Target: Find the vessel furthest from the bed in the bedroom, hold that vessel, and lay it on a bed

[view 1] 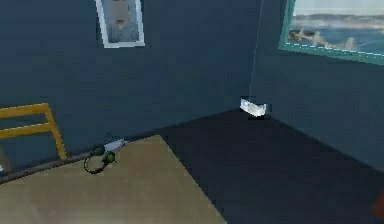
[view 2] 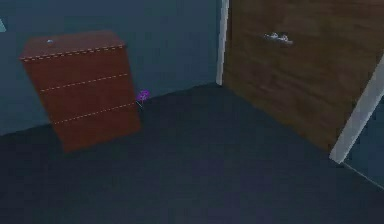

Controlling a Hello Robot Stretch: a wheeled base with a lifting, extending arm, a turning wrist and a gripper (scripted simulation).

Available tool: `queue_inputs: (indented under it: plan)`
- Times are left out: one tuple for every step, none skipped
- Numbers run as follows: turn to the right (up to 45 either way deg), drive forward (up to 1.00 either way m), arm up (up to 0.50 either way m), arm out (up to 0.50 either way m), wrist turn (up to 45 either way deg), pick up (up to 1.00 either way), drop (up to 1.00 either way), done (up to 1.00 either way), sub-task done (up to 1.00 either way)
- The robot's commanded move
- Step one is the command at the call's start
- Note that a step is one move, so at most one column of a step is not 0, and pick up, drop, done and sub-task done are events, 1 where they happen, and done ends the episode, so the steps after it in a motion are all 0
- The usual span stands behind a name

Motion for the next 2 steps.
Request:
queue_inputs:
  plan:
    - [-45.0, 0.00, 0.00, 0.00, 0.0, 0.00, 0.00, 0.00, 0.00]
    - [-45.0, 0.00, 0.00, 0.00, 0.0, 0.00, 0.00, 0.00, 0.00]
